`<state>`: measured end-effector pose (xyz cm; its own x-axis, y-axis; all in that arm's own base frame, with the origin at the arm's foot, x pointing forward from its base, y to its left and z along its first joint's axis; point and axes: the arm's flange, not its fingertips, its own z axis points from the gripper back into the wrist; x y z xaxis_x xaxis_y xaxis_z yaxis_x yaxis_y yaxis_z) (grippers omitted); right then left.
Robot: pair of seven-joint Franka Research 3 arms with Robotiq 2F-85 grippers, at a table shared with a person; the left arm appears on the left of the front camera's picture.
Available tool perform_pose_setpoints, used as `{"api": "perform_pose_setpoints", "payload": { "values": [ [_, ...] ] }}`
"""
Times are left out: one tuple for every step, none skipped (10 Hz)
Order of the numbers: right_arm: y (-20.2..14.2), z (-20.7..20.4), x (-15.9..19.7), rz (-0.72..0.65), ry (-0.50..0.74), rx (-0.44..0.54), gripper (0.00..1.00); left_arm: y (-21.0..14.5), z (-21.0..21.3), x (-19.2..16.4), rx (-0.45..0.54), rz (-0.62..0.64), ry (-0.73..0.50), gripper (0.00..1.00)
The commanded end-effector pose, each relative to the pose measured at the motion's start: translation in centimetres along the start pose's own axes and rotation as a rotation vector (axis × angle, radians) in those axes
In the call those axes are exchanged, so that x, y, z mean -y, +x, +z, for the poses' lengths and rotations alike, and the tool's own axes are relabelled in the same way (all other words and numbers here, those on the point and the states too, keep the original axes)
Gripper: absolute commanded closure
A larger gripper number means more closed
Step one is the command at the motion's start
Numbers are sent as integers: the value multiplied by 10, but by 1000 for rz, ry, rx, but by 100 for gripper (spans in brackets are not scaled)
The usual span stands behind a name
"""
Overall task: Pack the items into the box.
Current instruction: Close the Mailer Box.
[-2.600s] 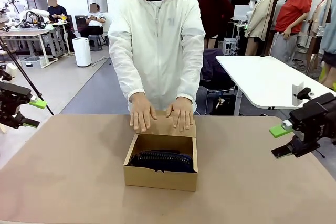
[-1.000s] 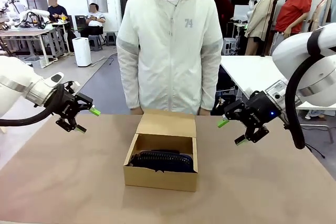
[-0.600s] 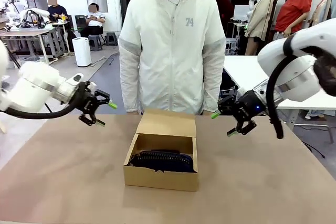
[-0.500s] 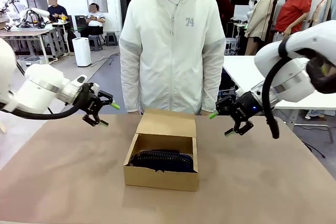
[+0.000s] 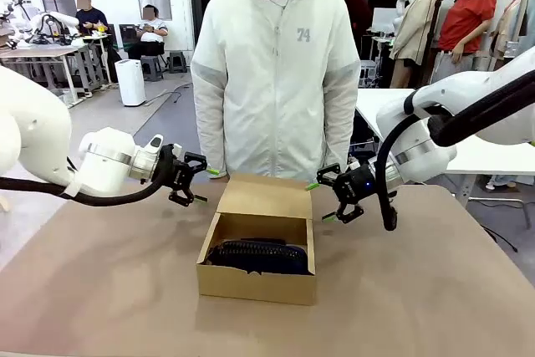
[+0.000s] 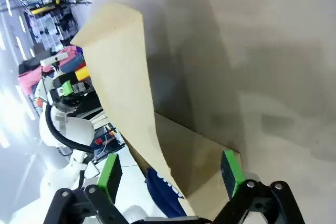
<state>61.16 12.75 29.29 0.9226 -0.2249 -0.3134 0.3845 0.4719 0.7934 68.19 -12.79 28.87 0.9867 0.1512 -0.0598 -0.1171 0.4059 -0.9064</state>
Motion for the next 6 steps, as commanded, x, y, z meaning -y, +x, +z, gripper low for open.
{"api": "perform_pose_setpoints", "payload": {
  "values": [
    [-11,13,-3,32,-54,4,0,1,13,-1,-36,-1,48,0],
    [-11,13,-3,32,-54,4,0,1,13,-1,-36,-1,48,0],
    [-1,5,0,8,-13,2,0,0,3,-2,-6,-1,12,0],
    [15,-6,-1,-22,53,15,0,15,-16,0,-46,-84,-78,0],
    [22,-8,4,-12,116,51,0,25,-25,-4,-112,-119,-167,0],
    [24,-13,8,1,133,88,0,32,-21,-12,-147,-147,-243,0]
  ]
}}
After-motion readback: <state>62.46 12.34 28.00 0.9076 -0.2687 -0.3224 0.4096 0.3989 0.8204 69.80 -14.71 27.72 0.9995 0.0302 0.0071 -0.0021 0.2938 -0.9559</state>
